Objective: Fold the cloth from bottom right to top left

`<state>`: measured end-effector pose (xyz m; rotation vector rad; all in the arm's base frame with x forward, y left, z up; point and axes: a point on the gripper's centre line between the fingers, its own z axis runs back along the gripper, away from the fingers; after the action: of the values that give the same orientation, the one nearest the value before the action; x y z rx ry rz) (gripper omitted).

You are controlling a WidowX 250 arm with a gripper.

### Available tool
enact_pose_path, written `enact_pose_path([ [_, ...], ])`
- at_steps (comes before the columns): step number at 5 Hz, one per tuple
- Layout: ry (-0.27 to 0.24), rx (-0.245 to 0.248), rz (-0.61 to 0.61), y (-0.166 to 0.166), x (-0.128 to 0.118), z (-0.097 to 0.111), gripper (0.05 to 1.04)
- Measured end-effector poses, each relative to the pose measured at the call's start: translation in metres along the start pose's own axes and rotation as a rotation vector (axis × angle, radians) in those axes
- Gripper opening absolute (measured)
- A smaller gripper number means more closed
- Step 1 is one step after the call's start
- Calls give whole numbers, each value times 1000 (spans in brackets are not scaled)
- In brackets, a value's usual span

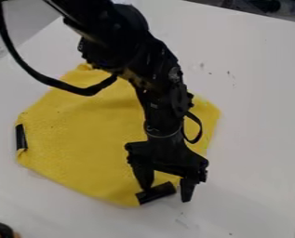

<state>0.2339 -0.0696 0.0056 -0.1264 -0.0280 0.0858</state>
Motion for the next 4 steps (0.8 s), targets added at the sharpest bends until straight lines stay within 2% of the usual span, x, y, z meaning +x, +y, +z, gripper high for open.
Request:
enact_pose_path([
  [2, -24, -9, 18, 3, 4, -1, 388],
  [3, -16, 3, 12, 4, 4, 0, 203],
  [4, 27, 33, 2, 7, 3, 4, 92],
])
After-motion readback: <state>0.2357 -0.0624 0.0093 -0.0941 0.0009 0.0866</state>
